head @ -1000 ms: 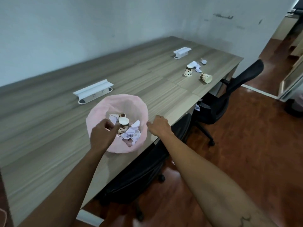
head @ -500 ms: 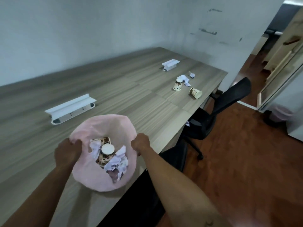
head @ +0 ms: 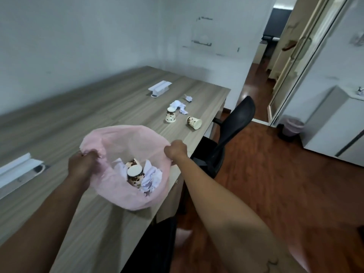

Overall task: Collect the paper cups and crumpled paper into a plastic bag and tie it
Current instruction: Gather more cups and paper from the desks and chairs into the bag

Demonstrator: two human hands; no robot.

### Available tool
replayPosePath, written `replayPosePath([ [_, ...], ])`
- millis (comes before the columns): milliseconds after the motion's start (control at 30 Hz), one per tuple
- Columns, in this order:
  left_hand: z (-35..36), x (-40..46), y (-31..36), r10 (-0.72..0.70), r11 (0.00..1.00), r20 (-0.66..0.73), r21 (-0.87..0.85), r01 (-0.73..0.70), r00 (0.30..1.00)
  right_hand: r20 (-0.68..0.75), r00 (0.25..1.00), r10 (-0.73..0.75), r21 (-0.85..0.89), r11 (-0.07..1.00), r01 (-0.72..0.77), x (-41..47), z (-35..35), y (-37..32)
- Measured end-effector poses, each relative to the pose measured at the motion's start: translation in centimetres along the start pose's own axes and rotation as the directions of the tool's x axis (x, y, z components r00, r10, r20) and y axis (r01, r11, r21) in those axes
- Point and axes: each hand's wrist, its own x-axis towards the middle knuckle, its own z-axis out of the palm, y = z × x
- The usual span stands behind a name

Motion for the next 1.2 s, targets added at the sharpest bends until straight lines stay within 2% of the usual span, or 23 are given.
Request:
replayPosePath([
  [167, 12.0, 1.6, 3.2, -0.041, 0.996, 0.070, -0.071, 0.046, 0.997, -0.116, 0.993, -0.023, -0.013, 1.000, 0.021, 8.4, -8.9, 1.8],
  [333, 22.1, 3.2, 5.6, -0.015, 0.992, 0.097, -0.121, 0.026, 0.995, -0.147, 0.987, -0.061, 0.001, 0.998, 0.061, 15.8, -16.0, 2.8],
  [500, 28.4, 6.0, 7.2, 0.010, 0.990, 0.086, -0.141, 0.002, 0.996, -0.158, 0.985, -0.067, 0.026, 0.997, 0.072, 22.2, -19.5, 2.9],
  [600, 30.9, 8.2, 7.7, -0.023, 0.991, 0.057, -0.131, 0.030, 0.998, -0.128, 0.989, -0.067, 0.039, 0.997, 0.073, 25.9, -19.7, 2.1],
  [800, 33.2, 14.0, 5.7, -0.094, 0.987, -0.090, -0.137, 0.081, 0.991, 0.066, 0.995, -0.070, 0.039, 0.997, 0.068, 33.9, -17.2, -0.5],
  [900, 34.0, 16.1, 4.0, -0.156, 0.983, -0.177, -0.127, 0.135, 0.972, 0.223, 0.975, -0.017, -0.048, 0.998, 0.028, 37.2, -15.8, -1.6],
  [1033, 35.1, 18.2, 2.3, -0.199, 0.979, -0.268, -0.105, 0.177, 0.943, 0.416, 0.908, 0.038, -0.248, 0.966, 0.073, 41.5, -15.0, -3.2],
  [1200, 35.9, 19.7, 0.3, -0.175, 0.982, -0.324, 0.007, 0.187, 0.930, 0.605, 0.786, 0.129, -0.282, 0.958, 0.059, 46.0, -15.3, -4.5],
])
